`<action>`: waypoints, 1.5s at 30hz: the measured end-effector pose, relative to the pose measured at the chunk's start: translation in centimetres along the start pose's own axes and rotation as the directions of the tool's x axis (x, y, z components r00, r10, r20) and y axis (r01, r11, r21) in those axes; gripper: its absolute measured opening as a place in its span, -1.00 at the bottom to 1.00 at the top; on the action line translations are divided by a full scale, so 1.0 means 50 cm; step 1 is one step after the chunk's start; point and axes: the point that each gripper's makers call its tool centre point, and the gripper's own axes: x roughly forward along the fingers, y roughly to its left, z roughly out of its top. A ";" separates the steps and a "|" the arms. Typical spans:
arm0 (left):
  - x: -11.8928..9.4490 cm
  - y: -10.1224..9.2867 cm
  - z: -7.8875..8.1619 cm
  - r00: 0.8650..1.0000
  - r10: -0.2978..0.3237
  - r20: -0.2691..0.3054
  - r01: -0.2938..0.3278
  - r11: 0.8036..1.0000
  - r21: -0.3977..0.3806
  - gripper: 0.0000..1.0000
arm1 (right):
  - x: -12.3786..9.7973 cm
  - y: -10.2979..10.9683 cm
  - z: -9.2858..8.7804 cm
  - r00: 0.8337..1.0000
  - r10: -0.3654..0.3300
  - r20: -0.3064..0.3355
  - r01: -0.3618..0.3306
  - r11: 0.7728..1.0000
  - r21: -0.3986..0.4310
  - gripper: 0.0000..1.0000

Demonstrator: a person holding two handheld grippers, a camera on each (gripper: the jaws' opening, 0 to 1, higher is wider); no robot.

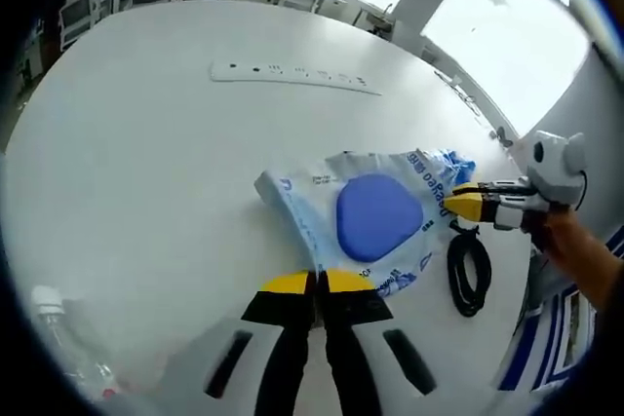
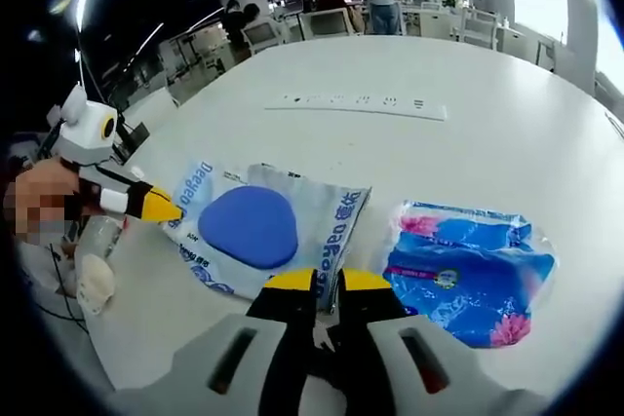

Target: Arrange the tabletop items into an orderly group along one side of the table until the central work area is clear of visible clutter.

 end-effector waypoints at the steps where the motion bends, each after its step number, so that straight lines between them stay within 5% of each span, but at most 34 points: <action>1: 0.000 0.000 -0.001 1.000 0.001 -0.002 -0.001 1.000 0.001 -0.95 | 0.000 0.000 0.000 1.000 0.000 0.000 0.000 1.000 -0.001 -0.86; 37: -0.031 -0.008 0.012 0.999 -0.006 0.037 0.005 1.000 0.015 -0.46 | -0.025 0.022 0.025 1.000 -0.006 0.029 0.007 1.000 -0.023 -0.63; 45: -0.045 -0.010 0.023 0.998 -0.009 0.054 0.008 1.000 0.022 -0.33 | -0.032 0.024 0.037 0.999 -0.004 0.041 0.005 0.999 -0.034 -0.46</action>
